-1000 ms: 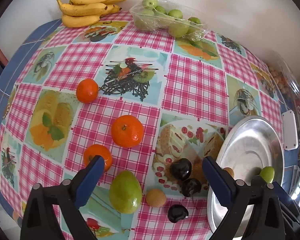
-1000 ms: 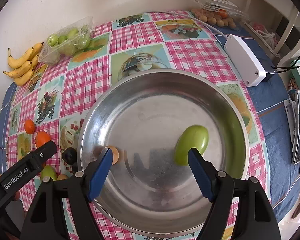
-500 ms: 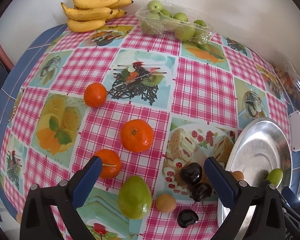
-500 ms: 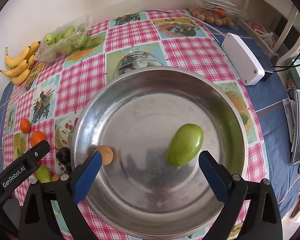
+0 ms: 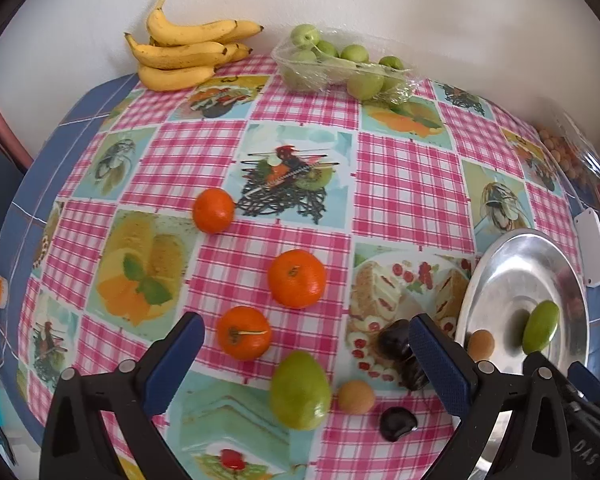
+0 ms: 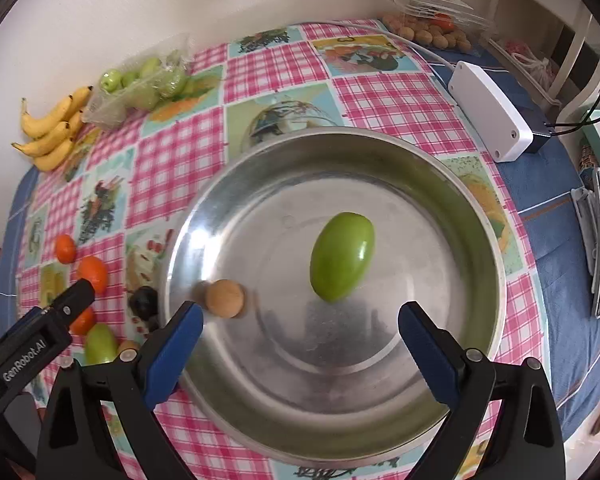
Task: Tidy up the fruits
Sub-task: 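Withdraw both grippers from the bowl toward the remaining fruit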
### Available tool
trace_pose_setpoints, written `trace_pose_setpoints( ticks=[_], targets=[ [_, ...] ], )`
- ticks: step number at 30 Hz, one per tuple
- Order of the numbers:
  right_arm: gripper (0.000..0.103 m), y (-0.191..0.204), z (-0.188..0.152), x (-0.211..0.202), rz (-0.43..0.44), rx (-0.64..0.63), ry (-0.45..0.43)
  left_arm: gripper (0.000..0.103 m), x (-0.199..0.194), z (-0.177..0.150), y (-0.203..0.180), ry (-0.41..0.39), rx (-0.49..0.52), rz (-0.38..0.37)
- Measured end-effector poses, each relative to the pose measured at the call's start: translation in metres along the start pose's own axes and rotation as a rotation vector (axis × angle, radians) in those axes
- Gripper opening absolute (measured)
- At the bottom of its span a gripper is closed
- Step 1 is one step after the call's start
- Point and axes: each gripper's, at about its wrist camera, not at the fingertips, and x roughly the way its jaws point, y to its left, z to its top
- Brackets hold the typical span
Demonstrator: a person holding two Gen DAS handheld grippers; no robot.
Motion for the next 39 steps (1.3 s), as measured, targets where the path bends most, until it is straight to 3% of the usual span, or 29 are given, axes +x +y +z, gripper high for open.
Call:
trace_pose_setpoints(
  ticks=[8,17,24,31,39],
  targets=[
    [0.098,0.010,-0.009,-0.013,0.004,0.008,-0.028,0.103,-0.010,-0.004,0.028,-0.033,0.043,0.064],
    [0.098,0.024,-0.022,-0.017,0.008,0.002,-0.010,0.103,-0.018,-0.010,0.061,-0.041,0.026,0.101],
    [0.098,0.039,-0.028,-0.013,0.014,0.010,0.022,0.103,-0.021,-0.016,0.078,-0.030,0.005,0.059],
    [0.098,0.082,-0.038,-0.014,0.017,-0.086,0.018,0.103,-0.028,-0.018,0.100,-0.037,-0.050,0.051],
    [0.098,0.125,-0.049,-0.003,0.096,-0.149,0.040,0.103,-0.032,-0.020,0.121,-0.039,-0.099,0.044]
  ],
)
